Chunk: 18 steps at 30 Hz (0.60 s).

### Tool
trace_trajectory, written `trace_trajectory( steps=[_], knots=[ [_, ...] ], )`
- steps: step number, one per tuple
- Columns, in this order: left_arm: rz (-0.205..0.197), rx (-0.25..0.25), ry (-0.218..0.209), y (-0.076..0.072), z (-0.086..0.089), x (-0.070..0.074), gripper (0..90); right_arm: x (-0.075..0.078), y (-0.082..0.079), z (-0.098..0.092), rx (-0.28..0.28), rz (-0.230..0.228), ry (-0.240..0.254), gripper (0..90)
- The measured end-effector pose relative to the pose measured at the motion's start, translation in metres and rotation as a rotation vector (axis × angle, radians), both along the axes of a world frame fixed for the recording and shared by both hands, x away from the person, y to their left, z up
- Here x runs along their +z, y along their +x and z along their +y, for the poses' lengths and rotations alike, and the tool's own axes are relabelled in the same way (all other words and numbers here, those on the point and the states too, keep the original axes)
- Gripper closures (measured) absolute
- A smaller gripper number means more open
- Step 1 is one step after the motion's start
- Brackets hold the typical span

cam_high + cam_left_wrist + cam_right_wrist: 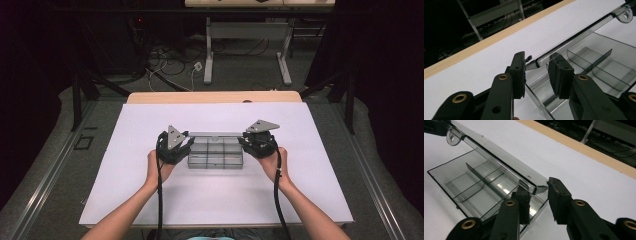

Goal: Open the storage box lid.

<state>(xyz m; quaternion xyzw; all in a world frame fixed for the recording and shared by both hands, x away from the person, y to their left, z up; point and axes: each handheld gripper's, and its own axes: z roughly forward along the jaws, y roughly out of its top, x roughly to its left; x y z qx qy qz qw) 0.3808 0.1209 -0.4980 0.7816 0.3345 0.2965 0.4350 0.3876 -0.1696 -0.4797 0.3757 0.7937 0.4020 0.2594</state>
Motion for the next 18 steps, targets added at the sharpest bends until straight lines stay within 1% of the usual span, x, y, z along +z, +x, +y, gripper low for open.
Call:
trace_trajectory(
  steps=[1,6,7,11,13,18],
  knots=[
    [-0.003,0.007,-0.014,0.0,-0.001,-0.001,66.5,0.0,0.001,0.0,0.001,-0.005,-0.003,72.7],
    [-0.023,0.024,-0.022,0.005,-0.003,-0.001,67.2,0.001,0.007,-0.002,-0.011,-0.002,0.017,74.7],
    [-0.021,0.027,-0.03,0.007,-0.003,-0.001,67.3,0.001,0.009,-0.002,-0.013,-0.001,0.023,75.0],
    [-0.025,0.043,-0.035,0.016,-0.005,-0.002,67.8,0.001,0.017,-0.002,-0.032,0.003,0.035,75.7],
    [-0.033,0.048,-0.034,0.019,-0.006,-0.003,68.1,0.0,0.021,-0.002,-0.036,0.007,0.039,76.3],
    [-0.038,0.053,-0.017,0.025,-0.007,-0.006,68.2,-0.006,0.031,-0.002,-0.055,0.019,0.038,77.8]
  ],
)
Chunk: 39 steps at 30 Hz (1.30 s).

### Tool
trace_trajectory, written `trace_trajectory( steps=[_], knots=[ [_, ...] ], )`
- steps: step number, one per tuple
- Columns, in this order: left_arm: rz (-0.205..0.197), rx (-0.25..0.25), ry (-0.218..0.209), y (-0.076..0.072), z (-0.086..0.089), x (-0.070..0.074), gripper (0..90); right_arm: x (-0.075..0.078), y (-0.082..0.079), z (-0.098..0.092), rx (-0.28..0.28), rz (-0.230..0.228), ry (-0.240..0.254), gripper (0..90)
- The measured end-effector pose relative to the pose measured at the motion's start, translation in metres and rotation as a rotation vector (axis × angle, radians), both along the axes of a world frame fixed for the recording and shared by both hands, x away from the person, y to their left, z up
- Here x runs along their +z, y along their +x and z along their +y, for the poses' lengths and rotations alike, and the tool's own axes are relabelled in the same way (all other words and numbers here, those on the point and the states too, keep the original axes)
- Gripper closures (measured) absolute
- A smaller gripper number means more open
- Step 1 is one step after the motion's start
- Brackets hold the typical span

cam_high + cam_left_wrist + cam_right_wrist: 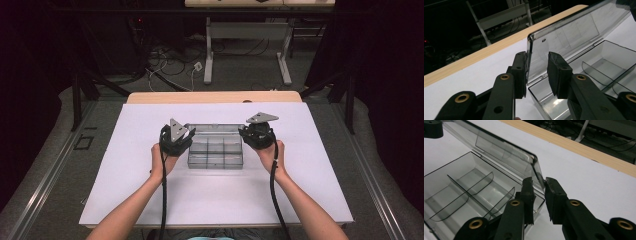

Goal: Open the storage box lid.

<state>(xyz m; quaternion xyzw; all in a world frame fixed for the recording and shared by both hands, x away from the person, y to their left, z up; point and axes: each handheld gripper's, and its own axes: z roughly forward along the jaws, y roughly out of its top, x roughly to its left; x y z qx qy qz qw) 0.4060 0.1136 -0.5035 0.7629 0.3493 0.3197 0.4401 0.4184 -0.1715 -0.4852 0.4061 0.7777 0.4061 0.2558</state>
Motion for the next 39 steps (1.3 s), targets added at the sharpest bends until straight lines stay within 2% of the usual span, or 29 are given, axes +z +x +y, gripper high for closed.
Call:
trace_trajectory(
  steps=[8,13,21,23,25,26,27,28,30,31,34,36,39],
  knots=[
    [0.018,0.009,0.015,0.011,-0.001,-0.008,68.3,-0.009,0.012,0.001,-0.016,0.025,-0.01,77.9],
    [0.029,0.02,0.018,0.017,-0.002,-0.012,68.5,-0.015,0.02,0.002,-0.029,0.035,0.001,78.4],
    [0.106,0.024,0.038,0.026,0.0,-0.024,68.5,-0.023,0.029,0.003,-0.046,0.052,-0.001,79.0],
    [0.13,0.023,0.025,0.027,0.001,-0.026,68.6,-0.025,0.031,0.004,-0.049,0.047,0.0,79.3],
    [0.136,0.025,0.025,0.028,0.001,-0.027,68.5,-0.026,0.032,0.003,-0.053,0.052,-0.002,79.5],
    [0.139,0.017,0.02,0.028,0.001,-0.027,68.5,-0.027,0.033,0.003,-0.054,0.047,0.0,79.5],
    [0.145,-0.013,-0.004,0.028,0.001,-0.027,69.5,-0.028,0.034,0.004,-0.055,0.048,0.0,79.8],
    [0.14,-0.022,0.008,0.027,-0.002,-0.027,69.5,-0.028,0.035,0.004,-0.058,0.045,-0.002,79.7],
    [0.115,0.001,0.081,0.023,-0.01,-0.026,69.0,-0.029,0.036,0.004,-0.066,0.05,0.002,79.7],
    [0.112,-0.007,0.08,0.022,-0.012,-0.025,68.4,-0.029,0.037,0.004,-0.065,0.055,0.002,79.6],
    [0.096,-0.006,0.08,0.02,-0.013,-0.022,66.3,-0.031,0.037,0.006,-0.066,0.071,-0.013,72.2],
    [0.11,0.005,0.074,0.02,-0.01,-0.022,64.2,-0.03,0.036,0.007,-0.069,0.071,-0.04,68.9],
    [0.137,0.024,0.068,0.022,-0.003,-0.023,58.6,-0.026,0.034,0.006,-0.041,0.071,-0.058,64.5]
  ],
)
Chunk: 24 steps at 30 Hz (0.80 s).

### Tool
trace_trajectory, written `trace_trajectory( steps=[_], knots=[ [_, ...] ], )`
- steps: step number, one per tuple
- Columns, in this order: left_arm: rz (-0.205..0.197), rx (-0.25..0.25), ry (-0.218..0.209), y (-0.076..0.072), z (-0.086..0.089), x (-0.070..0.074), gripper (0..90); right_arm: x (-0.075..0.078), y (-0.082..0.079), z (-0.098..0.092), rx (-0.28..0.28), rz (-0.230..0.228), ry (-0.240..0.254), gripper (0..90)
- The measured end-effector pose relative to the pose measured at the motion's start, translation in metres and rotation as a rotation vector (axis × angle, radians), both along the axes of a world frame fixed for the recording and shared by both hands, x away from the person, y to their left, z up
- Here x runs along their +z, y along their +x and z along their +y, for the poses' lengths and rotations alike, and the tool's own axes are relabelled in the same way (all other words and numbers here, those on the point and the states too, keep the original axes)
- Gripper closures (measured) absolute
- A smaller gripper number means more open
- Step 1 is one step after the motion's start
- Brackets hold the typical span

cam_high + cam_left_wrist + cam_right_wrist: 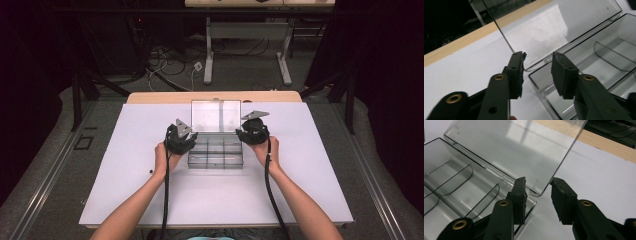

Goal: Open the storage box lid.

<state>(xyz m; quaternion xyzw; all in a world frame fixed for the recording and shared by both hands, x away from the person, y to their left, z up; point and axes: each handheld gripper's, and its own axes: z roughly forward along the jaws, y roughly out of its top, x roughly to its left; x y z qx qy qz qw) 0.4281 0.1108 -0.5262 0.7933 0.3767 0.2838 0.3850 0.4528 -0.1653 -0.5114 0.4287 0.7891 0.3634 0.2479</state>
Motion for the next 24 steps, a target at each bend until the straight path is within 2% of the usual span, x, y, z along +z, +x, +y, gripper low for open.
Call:
trace_trajectory(
  steps=[4,5,8,10,14,15,17,18,21,24],
  knots=[
    [0.024,0.015,-0.003,-0.001,0.009,0.003,48.0,0.004,-0.004,-0.004,0.032,0.044,-0.001,57.7],
    [0.035,0.01,0.011,-0.002,0.011,0.005,44.1,0.004,-0.005,-0.006,0.036,0.052,0.001,54.9],
    [0.079,-0.021,0.016,-0.007,0.018,0.009,37.1,0.006,-0.01,-0.013,0.05,0.093,0.012,48.2],
    [0.105,-0.036,0.03,-0.01,0.022,0.011,32.5,0.006,-0.014,-0.017,0.06,0.125,0.025,46.4],
    [0.14,-0.04,0.041,-0.016,0.029,0.012,24.3,0.005,-0.021,-0.022,0.074,0.153,0.02,40.3],
    [0.145,-0.039,0.036,-0.018,0.029,0.012,23.3,0.006,-0.023,-0.023,0.078,0.164,0.023,38.3],
    [0.161,-0.044,0.058,-0.02,0.03,0.013,20.4,0.006,-0.026,-0.024,0.083,0.168,0.039,36.0],
    [0.167,-0.047,0.059,-0.021,0.03,0.014,18.7,0.007,-0.028,-0.025,0.094,0.178,0.027,34.7],
    [0.18,-0.06,0.069,-0.025,0.03,0.016,16.8,0.009,-0.036,-0.026,0.114,0.199,0.034,31.3],
    [0.179,-0.064,0.074,-0.031,0.032,0.019,15.8,0.009,-0.045,-0.027,0.133,0.189,0.039,29.5]
  ],
)
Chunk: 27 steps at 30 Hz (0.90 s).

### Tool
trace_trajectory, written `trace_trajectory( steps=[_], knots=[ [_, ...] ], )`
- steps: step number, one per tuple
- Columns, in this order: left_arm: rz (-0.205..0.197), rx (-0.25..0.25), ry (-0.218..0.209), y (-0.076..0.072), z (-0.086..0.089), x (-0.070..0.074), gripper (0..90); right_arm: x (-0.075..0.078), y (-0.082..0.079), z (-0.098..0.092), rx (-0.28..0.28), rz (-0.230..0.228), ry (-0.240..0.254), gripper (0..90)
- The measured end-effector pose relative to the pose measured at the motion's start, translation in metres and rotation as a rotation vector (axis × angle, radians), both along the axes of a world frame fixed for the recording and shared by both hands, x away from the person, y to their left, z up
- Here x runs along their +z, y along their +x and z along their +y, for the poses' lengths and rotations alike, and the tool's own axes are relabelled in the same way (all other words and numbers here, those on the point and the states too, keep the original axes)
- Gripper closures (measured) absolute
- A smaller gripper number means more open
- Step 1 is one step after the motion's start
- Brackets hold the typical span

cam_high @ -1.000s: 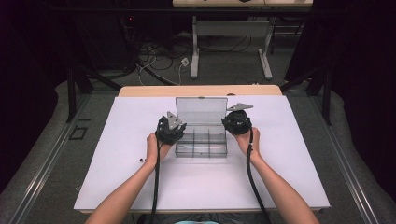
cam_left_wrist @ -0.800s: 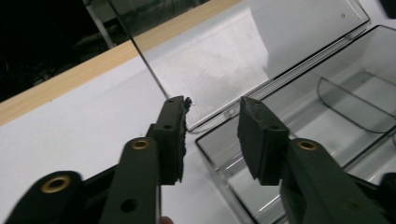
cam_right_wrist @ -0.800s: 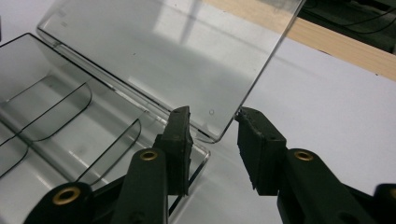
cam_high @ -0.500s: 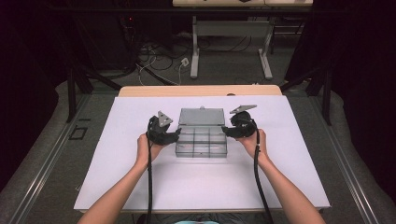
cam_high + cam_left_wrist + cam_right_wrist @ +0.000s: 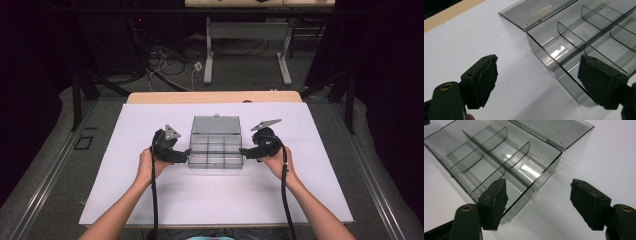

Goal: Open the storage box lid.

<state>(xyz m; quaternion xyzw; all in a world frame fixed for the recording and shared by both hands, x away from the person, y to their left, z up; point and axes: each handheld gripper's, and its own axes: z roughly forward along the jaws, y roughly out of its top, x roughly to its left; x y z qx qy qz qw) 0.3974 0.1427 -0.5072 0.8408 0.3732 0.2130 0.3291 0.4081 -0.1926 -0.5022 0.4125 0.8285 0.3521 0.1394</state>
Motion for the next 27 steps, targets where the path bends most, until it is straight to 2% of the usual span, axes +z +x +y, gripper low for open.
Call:
trace_trajectory(
  steps=[3,7,16,19,24,27],
  knots=[
    [0.002,-0.005,0.013,-0.007,0.005,0.002,14.7,0.003,-0.01,-0.004,0.023,-0.014,-0.017,28.4],
    [0.006,0.001,0.014,-0.015,0.012,0.003,12.5,0.007,-0.019,-0.01,0.032,-0.016,0.006,25.7],
    [0.01,0.023,0.027,-0.022,0.031,0.007,9.9,0.011,-0.035,-0.023,0.056,-0.012,0.026,22.0],
    [0.019,0.032,0.031,-0.024,0.035,0.007,8.5,0.013,-0.041,-0.028,0.068,0.004,0.026,19.3],
    [0.035,0.04,0.036,-0.028,0.041,0.005,6.5,0.01,-0.05,-0.033,0.069,0.004,0.035,15.6],
    [0.029,0.046,0.037,-0.031,0.044,0.006,6.5,0.009,-0.055,-0.036,0.078,0.012,0.038,12.8]
  ],
)
